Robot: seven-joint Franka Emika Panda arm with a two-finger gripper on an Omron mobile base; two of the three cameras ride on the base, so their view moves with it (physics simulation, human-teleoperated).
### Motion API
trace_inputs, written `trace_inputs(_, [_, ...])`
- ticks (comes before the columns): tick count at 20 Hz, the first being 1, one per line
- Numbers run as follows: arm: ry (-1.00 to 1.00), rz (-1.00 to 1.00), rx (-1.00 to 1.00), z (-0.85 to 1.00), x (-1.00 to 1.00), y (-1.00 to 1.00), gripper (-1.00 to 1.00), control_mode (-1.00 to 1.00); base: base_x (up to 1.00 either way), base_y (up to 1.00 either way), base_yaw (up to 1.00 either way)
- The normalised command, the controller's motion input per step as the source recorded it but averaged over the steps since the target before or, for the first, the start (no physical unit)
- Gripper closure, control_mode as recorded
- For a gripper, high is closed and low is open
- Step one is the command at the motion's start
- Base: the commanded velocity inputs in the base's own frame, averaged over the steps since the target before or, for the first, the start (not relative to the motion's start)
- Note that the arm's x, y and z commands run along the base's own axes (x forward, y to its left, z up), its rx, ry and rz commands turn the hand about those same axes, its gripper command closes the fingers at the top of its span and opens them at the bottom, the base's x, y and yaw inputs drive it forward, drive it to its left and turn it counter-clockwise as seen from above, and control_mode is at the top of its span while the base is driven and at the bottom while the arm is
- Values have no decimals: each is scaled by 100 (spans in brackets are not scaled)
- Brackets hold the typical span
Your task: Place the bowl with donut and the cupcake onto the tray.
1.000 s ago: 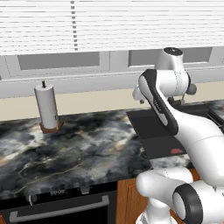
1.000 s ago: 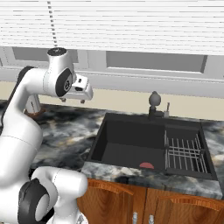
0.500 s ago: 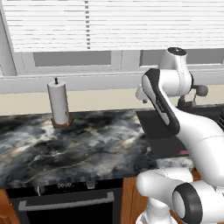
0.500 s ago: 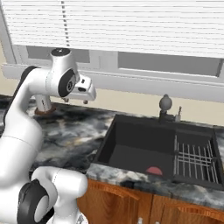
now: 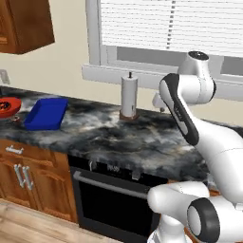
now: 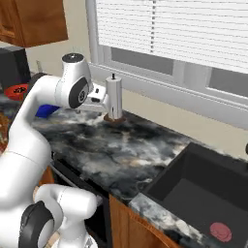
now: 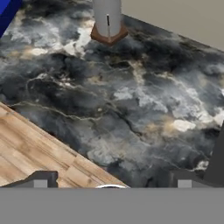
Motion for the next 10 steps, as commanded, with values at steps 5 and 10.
trace_inputs(5, [0, 0, 0, 0, 0, 0, -100, 100, -29, 20, 52])
trace_inputs(10, [0, 0, 0, 0, 0, 0, -100, 100, -13, 90, 12])
